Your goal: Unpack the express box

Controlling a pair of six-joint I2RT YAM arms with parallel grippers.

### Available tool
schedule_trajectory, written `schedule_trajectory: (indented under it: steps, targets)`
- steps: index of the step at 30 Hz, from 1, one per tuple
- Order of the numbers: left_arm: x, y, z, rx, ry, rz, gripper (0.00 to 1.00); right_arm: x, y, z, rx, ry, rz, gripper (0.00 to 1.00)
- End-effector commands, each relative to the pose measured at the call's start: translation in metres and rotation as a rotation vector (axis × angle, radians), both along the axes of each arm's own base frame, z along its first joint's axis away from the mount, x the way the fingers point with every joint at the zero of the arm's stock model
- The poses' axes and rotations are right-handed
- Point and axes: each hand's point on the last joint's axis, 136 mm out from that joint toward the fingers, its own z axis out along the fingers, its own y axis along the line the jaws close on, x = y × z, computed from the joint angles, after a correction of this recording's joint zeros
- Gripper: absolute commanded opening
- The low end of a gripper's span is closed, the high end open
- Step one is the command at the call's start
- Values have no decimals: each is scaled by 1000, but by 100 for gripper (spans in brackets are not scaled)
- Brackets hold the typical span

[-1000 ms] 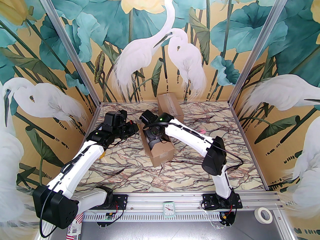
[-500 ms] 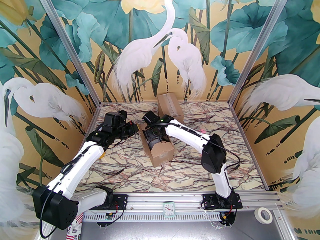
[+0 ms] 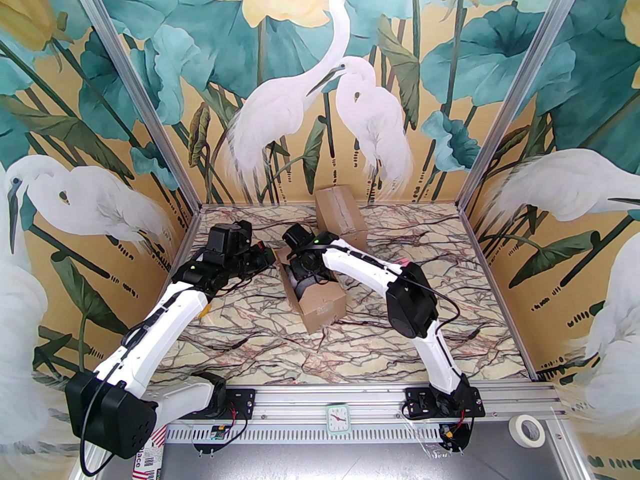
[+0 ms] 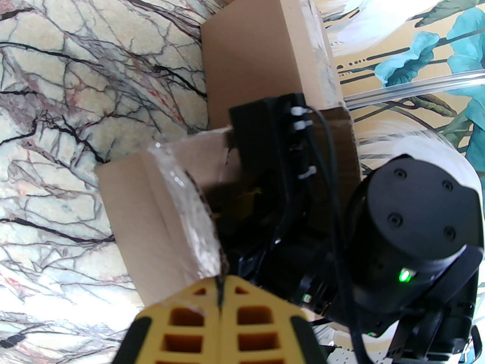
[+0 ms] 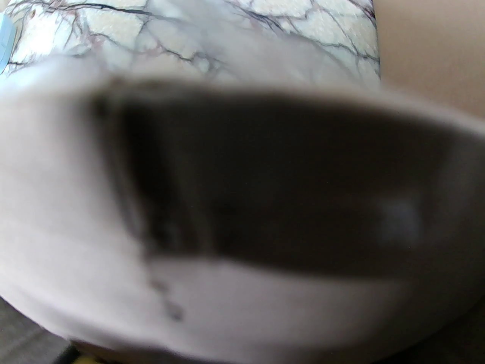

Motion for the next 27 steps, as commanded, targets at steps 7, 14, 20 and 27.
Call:
schedule_trajectory:
  steps: [7,14,20,27]
  targets:
    - [-2,7,-7,60,29,7,0,-11,27,36,206,-63,132,0]
    - [-4,20,-1,80,13,61,0,-30,20,101,400,-198,168,0]
    - [-6,25,-1,100,31,82,0,-48,25,151,536,-324,249,0]
    - [-6,28,4,116,34,96,0,-56,17,222,715,-510,241,0]
